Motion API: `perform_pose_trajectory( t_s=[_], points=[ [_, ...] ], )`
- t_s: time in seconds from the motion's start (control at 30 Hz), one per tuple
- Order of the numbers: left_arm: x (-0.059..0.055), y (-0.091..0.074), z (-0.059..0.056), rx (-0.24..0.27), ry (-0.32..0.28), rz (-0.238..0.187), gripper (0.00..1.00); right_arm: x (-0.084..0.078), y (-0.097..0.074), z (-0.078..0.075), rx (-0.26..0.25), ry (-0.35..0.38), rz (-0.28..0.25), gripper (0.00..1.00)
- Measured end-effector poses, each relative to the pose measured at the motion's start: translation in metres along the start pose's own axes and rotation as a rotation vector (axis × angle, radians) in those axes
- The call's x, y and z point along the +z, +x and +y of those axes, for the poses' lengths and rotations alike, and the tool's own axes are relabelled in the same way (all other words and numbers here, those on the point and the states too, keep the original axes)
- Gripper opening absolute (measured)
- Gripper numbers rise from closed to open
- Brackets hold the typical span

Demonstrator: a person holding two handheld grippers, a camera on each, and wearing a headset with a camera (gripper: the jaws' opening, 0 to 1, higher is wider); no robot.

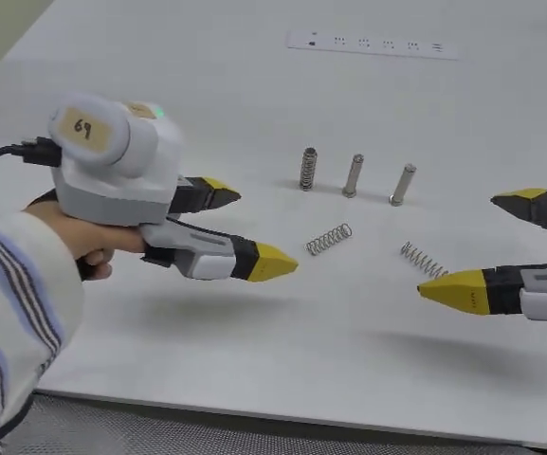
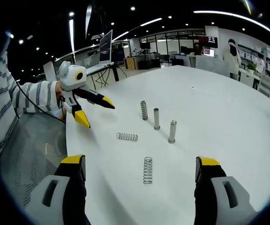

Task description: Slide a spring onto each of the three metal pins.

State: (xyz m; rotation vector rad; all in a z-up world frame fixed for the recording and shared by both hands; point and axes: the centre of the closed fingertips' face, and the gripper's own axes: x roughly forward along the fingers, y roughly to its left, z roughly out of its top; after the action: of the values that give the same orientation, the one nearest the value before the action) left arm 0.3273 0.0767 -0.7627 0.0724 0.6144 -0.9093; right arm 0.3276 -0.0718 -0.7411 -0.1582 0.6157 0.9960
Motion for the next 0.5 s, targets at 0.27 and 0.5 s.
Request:
perform_pose_trajectory(
  t_s=[0.27,0.5],
  points=[
    [-0.004,0.017,-0.011,-0.035,0.041,0.023,0.48,-0.001,0.000,-0.003,-0.004,0.004,0.005,0.95],
    [-0.009,0.031,-0.019,-0.068,0.064,0.048,0.42,-0.004,0.000,-0.003,-0.001,0.007,0.013,0.95]
  ],
)
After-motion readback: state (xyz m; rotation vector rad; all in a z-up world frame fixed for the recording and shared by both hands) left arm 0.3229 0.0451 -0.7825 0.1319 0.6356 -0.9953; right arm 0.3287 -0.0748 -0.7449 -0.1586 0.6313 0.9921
